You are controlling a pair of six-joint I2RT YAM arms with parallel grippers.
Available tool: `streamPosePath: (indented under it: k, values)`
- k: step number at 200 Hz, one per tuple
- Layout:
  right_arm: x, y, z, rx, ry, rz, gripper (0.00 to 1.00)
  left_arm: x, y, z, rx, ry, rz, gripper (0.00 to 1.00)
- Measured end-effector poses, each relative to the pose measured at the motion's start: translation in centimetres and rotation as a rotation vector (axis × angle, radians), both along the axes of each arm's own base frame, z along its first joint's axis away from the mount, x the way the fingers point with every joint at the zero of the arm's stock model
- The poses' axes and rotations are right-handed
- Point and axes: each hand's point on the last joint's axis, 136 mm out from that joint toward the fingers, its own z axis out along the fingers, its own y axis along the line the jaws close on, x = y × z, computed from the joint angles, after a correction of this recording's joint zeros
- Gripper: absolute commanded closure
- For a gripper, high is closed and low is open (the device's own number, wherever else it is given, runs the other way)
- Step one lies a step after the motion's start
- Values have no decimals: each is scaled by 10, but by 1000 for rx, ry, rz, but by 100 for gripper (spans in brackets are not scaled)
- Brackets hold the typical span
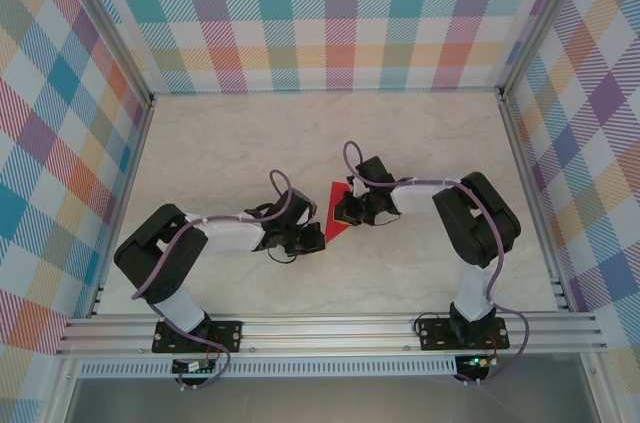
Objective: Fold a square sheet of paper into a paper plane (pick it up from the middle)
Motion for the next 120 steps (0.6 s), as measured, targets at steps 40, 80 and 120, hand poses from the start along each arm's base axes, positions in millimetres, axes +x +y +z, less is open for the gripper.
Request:
streamPosePath:
  k: [40, 80, 120]
  values:
    - [0, 0, 1, -1, 0, 0, 93, -6, 10, 1, 49, 36, 8, 79]
    - [3, -2, 4, -29, -3, -12, 91, 31, 9, 48, 31, -67, 43, 66]
    - [10, -8, 32, -42, -68, -41, 82, 58, 30, 76, 46, -154, 106, 52]
